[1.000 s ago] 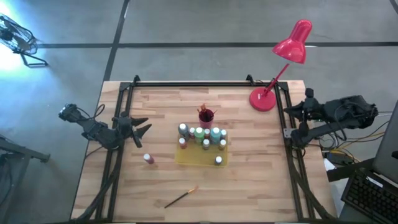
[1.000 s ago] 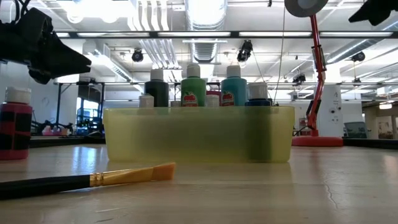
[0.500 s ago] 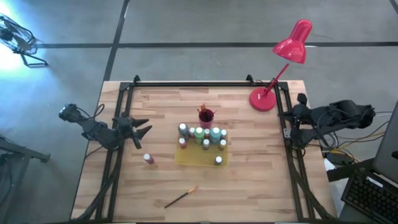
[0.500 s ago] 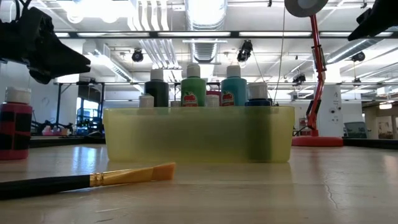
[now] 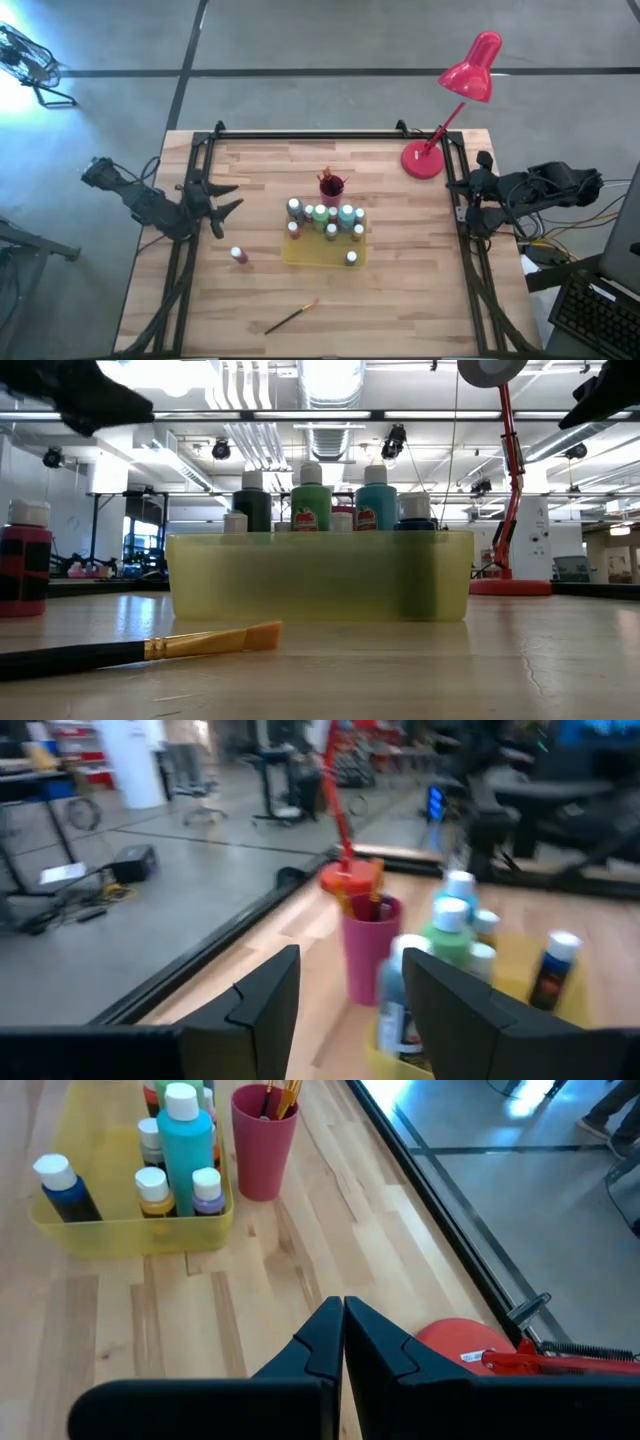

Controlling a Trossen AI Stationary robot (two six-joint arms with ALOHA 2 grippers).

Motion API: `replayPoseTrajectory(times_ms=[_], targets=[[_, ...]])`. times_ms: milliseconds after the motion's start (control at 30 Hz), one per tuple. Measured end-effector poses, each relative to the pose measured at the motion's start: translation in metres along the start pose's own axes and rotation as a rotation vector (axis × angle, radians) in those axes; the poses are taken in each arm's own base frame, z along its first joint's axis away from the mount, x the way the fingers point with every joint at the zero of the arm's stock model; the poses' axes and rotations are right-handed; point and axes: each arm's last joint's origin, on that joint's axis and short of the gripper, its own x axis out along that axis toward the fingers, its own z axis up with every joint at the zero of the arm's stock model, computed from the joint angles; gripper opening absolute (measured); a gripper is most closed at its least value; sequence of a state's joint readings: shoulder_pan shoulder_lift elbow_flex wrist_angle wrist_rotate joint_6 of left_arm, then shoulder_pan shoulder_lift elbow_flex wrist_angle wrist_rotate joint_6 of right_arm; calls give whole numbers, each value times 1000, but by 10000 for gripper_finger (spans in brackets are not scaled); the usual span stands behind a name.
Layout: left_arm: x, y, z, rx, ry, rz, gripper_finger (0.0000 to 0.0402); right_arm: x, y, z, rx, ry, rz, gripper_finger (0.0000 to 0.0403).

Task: Pick & Place Paint Supplies
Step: Put the gold paint brush into the pink cup

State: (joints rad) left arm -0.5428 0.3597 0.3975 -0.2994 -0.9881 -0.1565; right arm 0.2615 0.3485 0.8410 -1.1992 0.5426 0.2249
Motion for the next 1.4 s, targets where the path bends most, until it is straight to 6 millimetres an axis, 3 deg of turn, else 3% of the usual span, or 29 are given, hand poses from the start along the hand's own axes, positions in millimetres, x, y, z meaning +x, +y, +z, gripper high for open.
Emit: replayPoseTrajectory(times_ms=[300, 467, 933, 1233, 1300, 1400], targets=[[17, -45, 56, 230, 216, -107, 184, 0, 0, 0, 0, 0, 0, 8], [26, -71, 76, 224, 383, -160, 184, 0, 0, 0, 0, 0, 0, 8], [55, -159, 83, 126, 589, -288, 184, 0, 0, 0, 0, 0, 0, 8], [79, -213, 66, 12, 614, -288, 184, 0, 0, 0, 0, 0, 0, 8], [84, -221, 55, 19, 635, -284, 184, 0, 0, 0, 0, 0, 0, 8], [92, -232, 54, -36, 594, -300, 184, 0, 0, 0, 0, 0, 0, 8]])
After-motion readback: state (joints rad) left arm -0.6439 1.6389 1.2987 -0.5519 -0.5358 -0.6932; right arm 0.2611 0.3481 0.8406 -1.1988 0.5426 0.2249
